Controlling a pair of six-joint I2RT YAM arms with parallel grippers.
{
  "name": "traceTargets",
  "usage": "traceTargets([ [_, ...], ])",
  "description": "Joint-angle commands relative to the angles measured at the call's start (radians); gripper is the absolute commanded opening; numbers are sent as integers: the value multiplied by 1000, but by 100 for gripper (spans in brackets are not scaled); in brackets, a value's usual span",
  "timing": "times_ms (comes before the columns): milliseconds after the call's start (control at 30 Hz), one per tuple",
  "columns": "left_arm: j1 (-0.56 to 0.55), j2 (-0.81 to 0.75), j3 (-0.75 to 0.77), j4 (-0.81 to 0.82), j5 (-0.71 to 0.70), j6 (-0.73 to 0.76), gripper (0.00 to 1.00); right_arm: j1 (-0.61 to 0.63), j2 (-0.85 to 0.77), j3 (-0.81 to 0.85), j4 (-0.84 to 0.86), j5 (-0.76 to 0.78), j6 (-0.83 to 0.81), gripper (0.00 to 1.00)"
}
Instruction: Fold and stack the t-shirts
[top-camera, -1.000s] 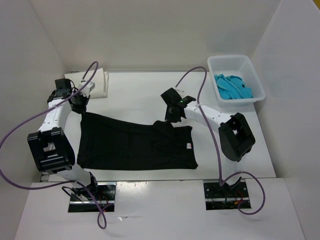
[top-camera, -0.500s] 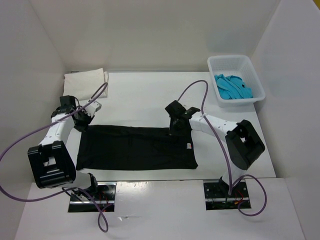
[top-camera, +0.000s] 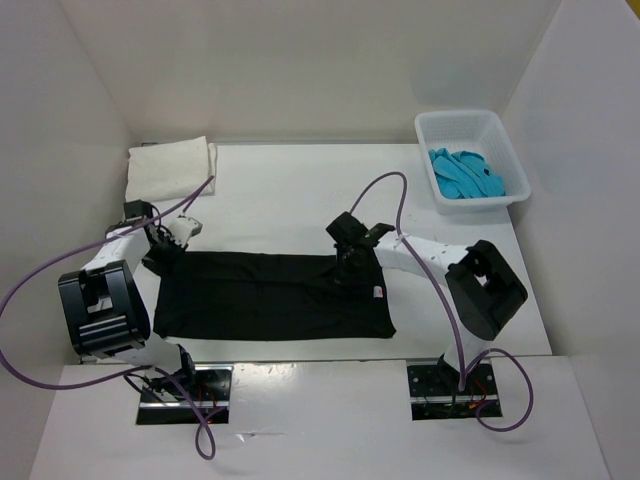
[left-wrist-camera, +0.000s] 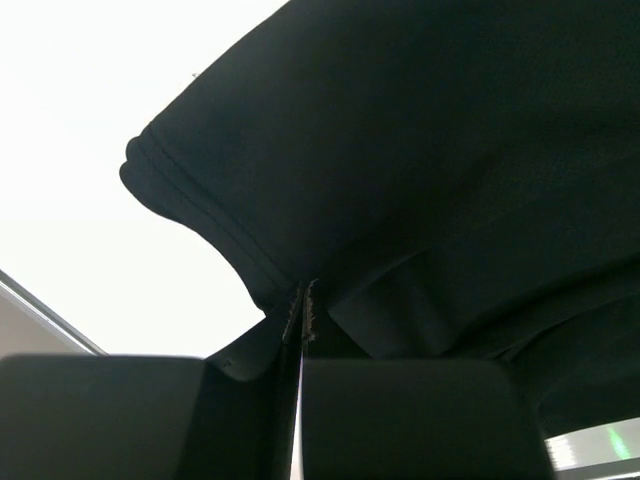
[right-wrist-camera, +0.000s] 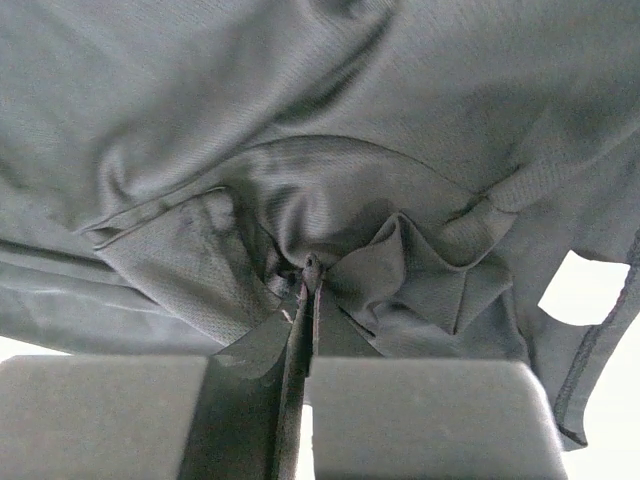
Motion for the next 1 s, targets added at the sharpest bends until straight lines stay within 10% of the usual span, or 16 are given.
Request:
traceTargets([
  [0,3,-29,21,-42,-4,48,0,11,-16,-35,17,-6,11,2],
  [633,3,-31,9,-96,-33,91,7,20,-223,-39,-36,-37,-64,44],
  [967,3,-51,18,-105,-51,91,11,20,86,188,17,18,-104,0],
])
